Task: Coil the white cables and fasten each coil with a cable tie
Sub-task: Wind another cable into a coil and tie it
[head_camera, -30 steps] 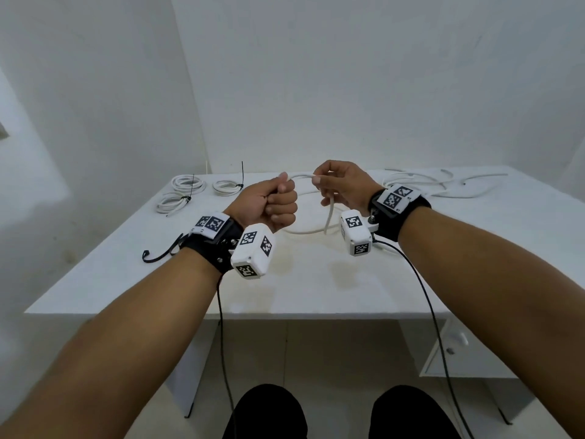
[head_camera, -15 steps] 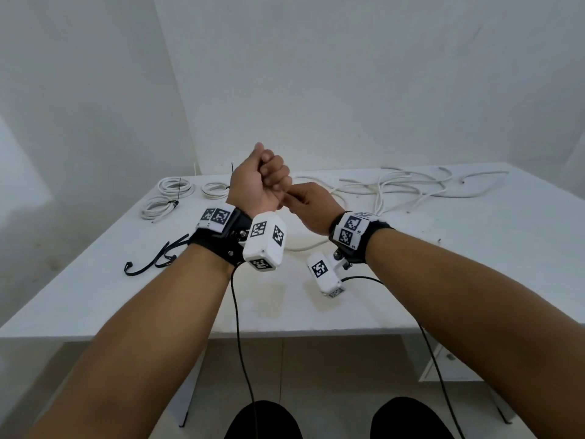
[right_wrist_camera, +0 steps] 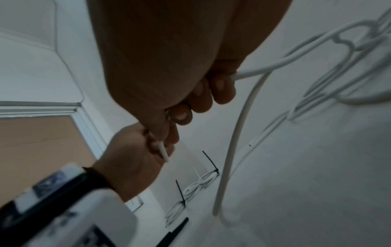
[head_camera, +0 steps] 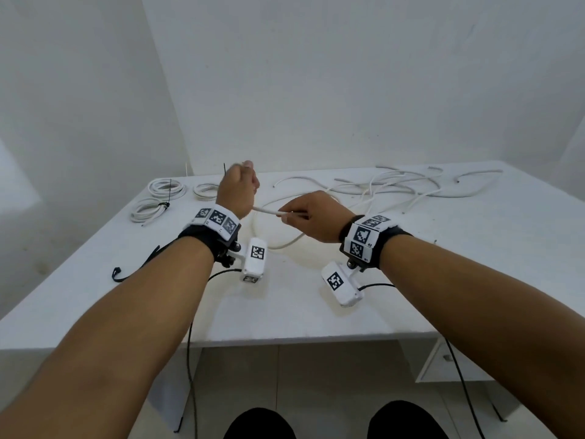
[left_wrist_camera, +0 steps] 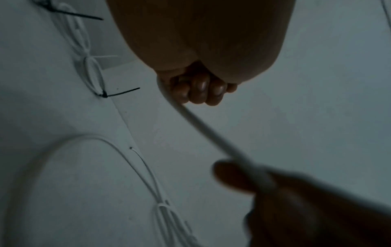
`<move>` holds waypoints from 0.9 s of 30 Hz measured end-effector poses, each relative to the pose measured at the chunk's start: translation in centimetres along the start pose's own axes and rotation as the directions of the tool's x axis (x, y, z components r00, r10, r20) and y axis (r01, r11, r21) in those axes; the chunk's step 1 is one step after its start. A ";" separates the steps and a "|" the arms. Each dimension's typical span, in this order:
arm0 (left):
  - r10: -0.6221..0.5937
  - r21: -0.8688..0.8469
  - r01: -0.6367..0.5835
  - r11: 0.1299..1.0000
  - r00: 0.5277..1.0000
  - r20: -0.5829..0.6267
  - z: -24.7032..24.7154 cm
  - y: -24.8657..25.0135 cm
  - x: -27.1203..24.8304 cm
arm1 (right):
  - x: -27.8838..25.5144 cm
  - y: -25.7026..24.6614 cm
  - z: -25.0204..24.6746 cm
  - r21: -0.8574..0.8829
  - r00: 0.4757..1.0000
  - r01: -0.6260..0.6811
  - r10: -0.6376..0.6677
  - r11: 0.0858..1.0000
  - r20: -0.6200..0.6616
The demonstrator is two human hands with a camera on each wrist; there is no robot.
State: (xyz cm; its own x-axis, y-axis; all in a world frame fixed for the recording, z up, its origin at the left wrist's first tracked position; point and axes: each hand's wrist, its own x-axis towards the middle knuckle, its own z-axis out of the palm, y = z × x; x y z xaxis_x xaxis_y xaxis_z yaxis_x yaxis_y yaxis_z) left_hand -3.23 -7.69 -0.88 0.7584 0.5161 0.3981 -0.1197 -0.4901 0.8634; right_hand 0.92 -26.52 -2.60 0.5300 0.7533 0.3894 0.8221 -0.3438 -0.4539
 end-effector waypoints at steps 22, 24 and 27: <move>-0.013 -0.424 0.626 0.655 0.570 0.821 -1.8 3.0 -4.1 | 2.0 3.3 -4.5 0.201 0.961 -0.065 0.116 0.977 -0.249; 0.059 -0.441 0.600 0.667 0.548 0.834 -1.5 3.9 -4.6 | 2.0 2.9 -3.3 0.182 0.977 -0.073 0.108 0.981 -0.186; 0.123 -0.525 0.527 0.669 0.617 0.777 -1.1 5.5 -4.5 | 1.4 1.9 -2.0 0.181 0.985 -0.088 0.112 0.980 -0.131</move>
State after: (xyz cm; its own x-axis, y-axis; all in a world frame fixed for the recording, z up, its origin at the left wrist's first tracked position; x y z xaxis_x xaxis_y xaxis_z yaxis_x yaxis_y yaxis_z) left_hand -7.95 -11.91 2.39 0.9514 -0.2873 0.1112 -0.0166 0.3125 0.9498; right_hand 3.62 -27.23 -1.31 0.6417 0.6301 0.4373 0.7211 -0.3012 -0.6240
